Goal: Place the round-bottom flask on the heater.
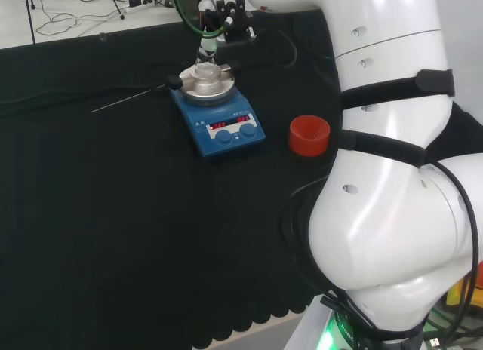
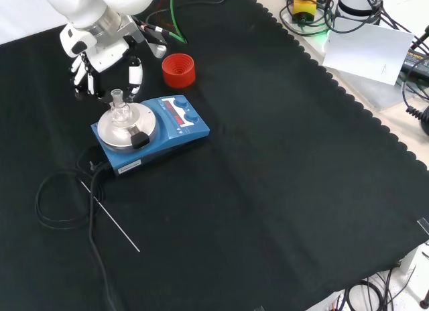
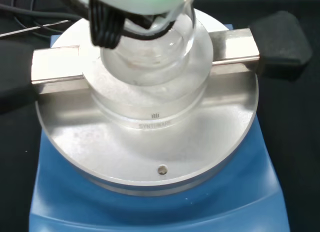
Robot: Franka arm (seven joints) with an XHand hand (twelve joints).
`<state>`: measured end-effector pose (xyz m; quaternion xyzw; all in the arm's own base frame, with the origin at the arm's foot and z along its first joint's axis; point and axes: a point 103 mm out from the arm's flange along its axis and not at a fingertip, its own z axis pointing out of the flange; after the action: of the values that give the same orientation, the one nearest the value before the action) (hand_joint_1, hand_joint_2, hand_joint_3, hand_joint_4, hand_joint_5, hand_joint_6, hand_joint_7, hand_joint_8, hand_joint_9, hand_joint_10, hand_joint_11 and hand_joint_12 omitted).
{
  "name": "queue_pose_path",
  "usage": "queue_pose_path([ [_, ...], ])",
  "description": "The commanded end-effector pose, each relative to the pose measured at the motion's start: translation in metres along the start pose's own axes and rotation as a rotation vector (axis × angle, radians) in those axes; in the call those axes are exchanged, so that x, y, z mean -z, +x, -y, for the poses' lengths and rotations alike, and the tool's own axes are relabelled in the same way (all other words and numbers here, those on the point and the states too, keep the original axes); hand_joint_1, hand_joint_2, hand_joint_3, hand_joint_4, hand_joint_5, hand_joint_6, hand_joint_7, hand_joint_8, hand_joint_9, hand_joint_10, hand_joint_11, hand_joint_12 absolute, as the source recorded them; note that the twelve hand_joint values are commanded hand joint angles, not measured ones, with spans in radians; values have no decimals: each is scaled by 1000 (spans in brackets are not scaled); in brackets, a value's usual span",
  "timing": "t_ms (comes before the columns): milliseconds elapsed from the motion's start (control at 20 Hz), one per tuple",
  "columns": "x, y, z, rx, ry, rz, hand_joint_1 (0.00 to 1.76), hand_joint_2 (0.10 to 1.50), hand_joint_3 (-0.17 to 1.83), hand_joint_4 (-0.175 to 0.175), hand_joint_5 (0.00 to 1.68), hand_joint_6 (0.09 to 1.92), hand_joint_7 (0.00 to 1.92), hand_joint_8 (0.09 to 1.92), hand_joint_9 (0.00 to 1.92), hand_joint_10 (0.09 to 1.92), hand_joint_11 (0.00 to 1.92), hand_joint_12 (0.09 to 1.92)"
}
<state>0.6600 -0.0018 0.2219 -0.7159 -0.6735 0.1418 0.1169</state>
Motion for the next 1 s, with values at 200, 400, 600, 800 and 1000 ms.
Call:
queue_pose_path([
  [200, -2, 8, 1, 10, -13, -22, 1055, 916, 356, 118, 1023, 992, 239, 729, 494, 689, 318, 1374],
  [400, 0, 8, 3, 10, -17, -23, 965, 714, 566, -57, 780, 868, 168, 711, 428, 706, 256, 1390],
  [600, 2, 6, 6, 7, -16, -28, 935, 629, 644, -64, 540, 788, 95, 698, 351, 723, 173, 1412],
  [800, 8, 5, 15, 9, -33, -37, 917, 607, 632, -58, 396, 601, 46, 691, 297, 745, 108, 1432],
  [1000, 12, -2, 37, -6, -70, -41, 914, 607, 622, -57, 395, 520, 39, 688, 285, 750, 93, 1430],
])
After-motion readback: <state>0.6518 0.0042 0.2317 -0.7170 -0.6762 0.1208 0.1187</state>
